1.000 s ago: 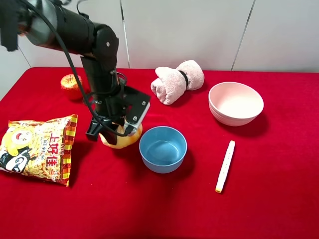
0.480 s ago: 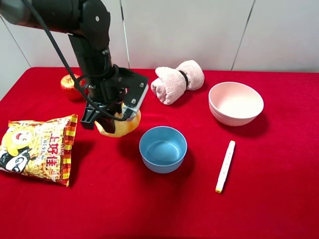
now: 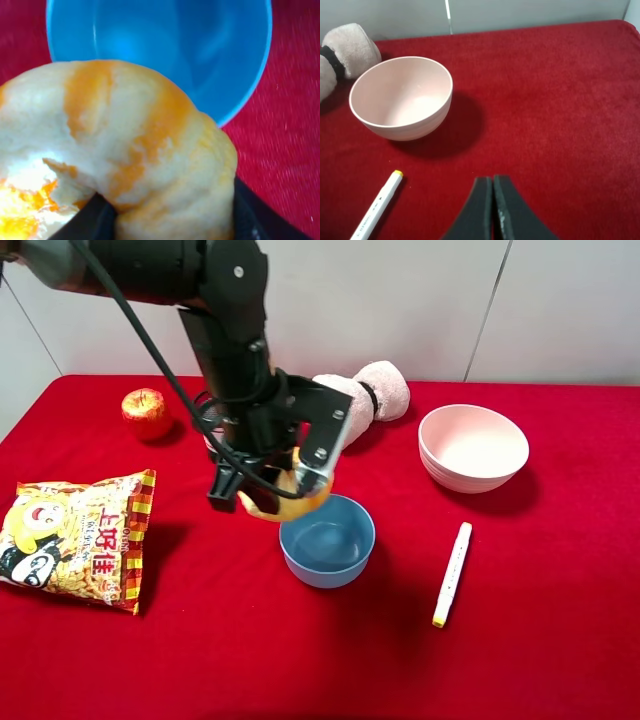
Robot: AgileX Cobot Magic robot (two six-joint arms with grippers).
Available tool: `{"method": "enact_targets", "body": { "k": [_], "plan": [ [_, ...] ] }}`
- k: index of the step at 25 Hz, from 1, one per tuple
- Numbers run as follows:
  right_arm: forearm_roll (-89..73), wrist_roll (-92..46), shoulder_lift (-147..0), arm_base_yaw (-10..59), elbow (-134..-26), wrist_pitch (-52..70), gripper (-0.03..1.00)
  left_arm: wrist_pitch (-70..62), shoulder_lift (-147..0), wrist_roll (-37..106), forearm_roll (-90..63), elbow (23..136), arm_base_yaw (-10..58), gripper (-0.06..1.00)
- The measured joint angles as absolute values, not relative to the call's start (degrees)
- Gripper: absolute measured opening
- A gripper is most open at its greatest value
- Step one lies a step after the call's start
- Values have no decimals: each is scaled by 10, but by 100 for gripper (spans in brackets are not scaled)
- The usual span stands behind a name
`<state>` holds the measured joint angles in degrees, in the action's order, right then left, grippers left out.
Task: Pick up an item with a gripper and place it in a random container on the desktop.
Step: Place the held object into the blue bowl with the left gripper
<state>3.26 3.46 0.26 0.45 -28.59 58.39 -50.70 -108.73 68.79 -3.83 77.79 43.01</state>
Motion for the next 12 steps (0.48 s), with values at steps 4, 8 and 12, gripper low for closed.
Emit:
{"method": "enact_targets", "body": {
  "k": [4, 8, 12],
  "plan": [
    [33, 35, 3, 5, -286, 584, -3, -493, -1092, 687, -42, 779, 457, 42],
    [33, 35, 3, 5, -286, 584, -3, -480, -1105, 687, -44, 779, 477, 42],
    [33, 35, 3, 5, -286, 584, -3, -469, -1116, 687, -51, 779, 486, 41]
  ]
}}
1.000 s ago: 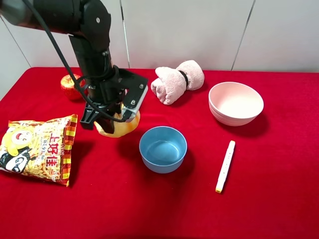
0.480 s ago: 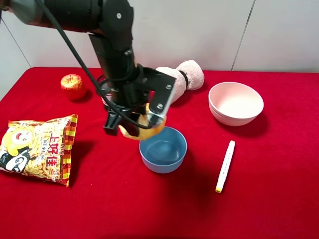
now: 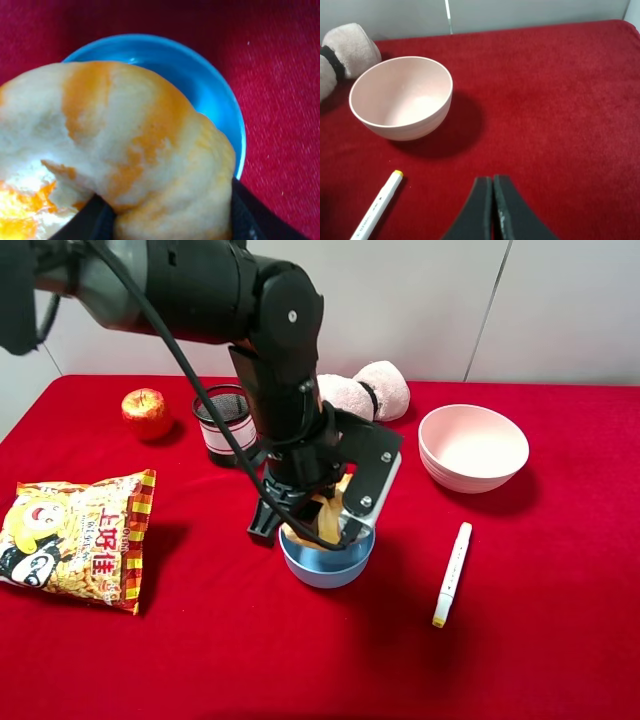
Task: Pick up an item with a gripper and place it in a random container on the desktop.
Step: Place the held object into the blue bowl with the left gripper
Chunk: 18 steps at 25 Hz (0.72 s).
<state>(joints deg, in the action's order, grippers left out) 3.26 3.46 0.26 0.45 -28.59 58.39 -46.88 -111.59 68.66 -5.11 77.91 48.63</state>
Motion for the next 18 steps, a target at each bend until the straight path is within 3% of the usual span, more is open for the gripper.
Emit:
{"method": "enact_targets", "body": {
  "k": [18],
  "plan": [
    [33, 35, 3, 5, -286, 584, -3, -453, -1147, 687, -105, 779, 486, 41]
  ]
}}
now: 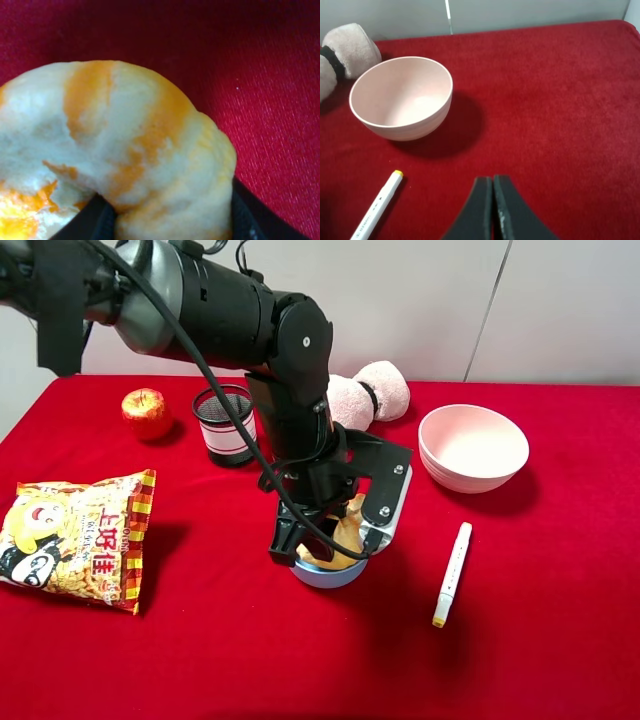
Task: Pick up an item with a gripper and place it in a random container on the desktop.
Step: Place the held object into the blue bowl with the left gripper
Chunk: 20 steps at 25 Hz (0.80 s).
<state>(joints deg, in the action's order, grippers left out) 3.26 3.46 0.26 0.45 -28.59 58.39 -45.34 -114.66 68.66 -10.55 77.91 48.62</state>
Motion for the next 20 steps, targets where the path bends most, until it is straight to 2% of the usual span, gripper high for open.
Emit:
{"method": "enact_targets", "body": {
  "k": [14, 17, 20],
  "plan": [
    [33, 35, 3, 5, -286, 584, -3, -447, -1147, 687, -93, 779, 486, 42],
    [33, 35, 3, 5, -286, 584, -3, -447, -1147, 687, -93, 779, 486, 56],
    [33, 35, 3, 5, -286, 584, -3, -447, -1147, 687, -93, 779, 486, 79]
  ]
}}
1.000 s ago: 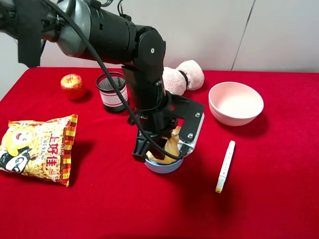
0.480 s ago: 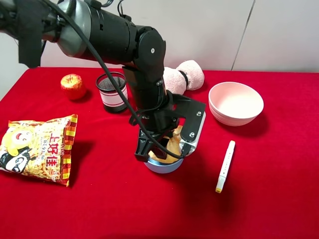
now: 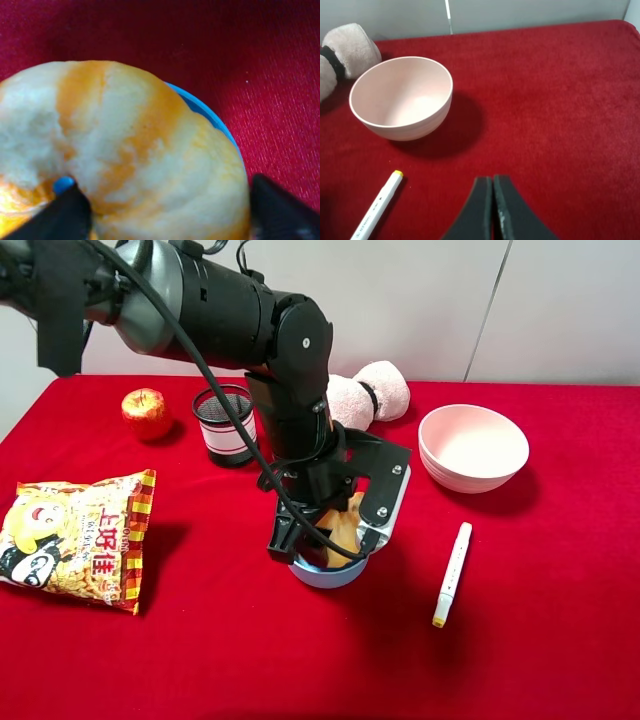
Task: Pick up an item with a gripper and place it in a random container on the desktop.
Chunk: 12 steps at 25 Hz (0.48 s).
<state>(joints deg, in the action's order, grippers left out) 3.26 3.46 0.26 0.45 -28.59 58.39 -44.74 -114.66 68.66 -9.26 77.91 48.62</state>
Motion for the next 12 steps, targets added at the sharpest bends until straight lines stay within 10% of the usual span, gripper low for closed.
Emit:
{"method": "enact_targets", "body": {
  "k": [12],
  "plan": [
    [33, 35, 3, 5, -286, 584, -3, -450, -1147, 687, -92, 779, 486, 99]
  ]
}}
